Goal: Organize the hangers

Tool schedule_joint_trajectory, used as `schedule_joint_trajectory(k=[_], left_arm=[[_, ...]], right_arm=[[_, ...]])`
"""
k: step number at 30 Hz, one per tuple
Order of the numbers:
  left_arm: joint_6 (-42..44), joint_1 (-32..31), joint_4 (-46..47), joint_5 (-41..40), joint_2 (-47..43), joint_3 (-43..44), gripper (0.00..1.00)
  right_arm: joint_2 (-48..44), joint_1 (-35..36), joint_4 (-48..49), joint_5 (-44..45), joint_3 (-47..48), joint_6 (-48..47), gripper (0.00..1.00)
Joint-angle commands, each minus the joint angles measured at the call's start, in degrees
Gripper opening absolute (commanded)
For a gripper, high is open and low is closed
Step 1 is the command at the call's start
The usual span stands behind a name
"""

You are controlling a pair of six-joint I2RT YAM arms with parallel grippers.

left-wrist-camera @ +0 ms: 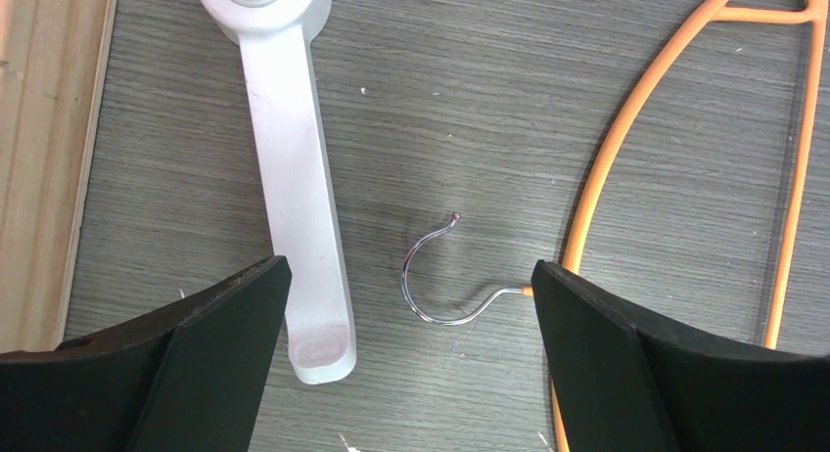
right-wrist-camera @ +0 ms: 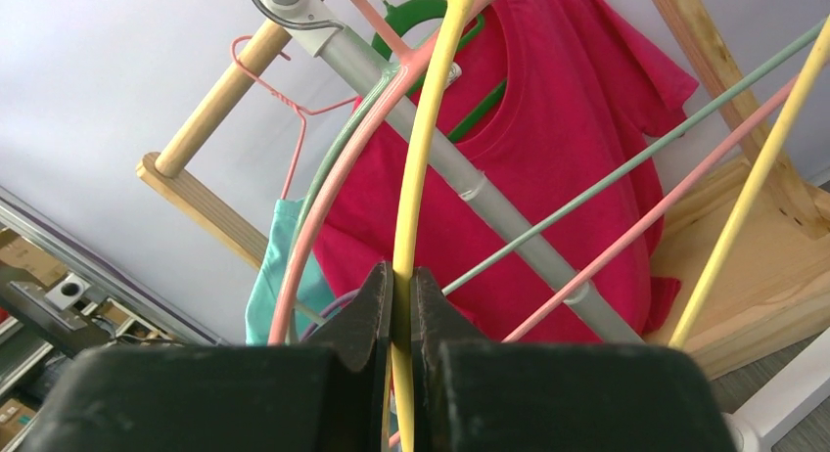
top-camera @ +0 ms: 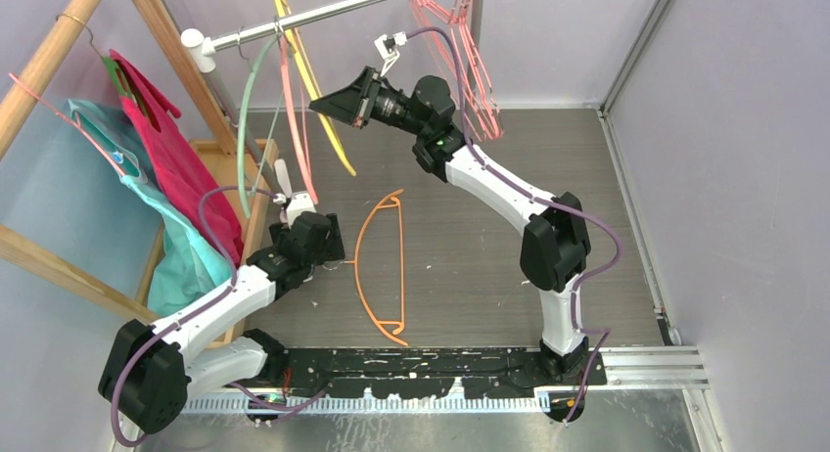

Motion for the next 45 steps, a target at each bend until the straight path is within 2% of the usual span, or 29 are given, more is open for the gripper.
schedule_joint_trajectory(k=[1,10,15,21,27,31,36,39,45], left_arm=[[0.2,0.2,0.6,-1.6,-1.2,1.6,0.98],[0.0,0.2,-0.1,-1.8,-1.7,1.4,0.98],[-0.2,0.2,-0.4,-1.9,-1.7,1.4,0.98],[-0.5,0.1,-0.5,-2.0,-1.1,1.3,0.98],[-0.5,0.2,0.1,-1.9,0.3,1.8,0.98],[-0.5,0.2,0.1,-1.9,1.7,2.5,0.98],[-1.1,0.2,-0.3,-2.0,2.8,3.4,0.98],[-1.6,0.2,-0.5,-2.3,2.9,3.3,0.98],[-1.9,1.0,-1.1,-1.6,3.0,3.4,0.98]], right_arm=[[-0.3,0.5,0.0,-1.6,0.7,-2.6,0.03],[-9.1,0.5,-2.3,3.1,-10.2,-9.1,0.44],[-17.6,0.4,-7.2,9.2,-20.0,-16.5,0.56],[-29.3,1.0,-20.4,22.4,-33.9,-29.2,0.59],[-36.5,2.4,-26.7,31.4,-50.7,-33.3,0.6],[-36.7,9.8,-28.6,37.3,-57.8,-34.9,0.6],[-31.2,21.9,-29.7,45.0,-58.5,-36.9,0.59],[-27.8,24.8,-28.4,44.4,-57.7,-36.3,0.58],[-21.5,29.9,-28.8,49.3,-53.0,-37.8,0.57]])
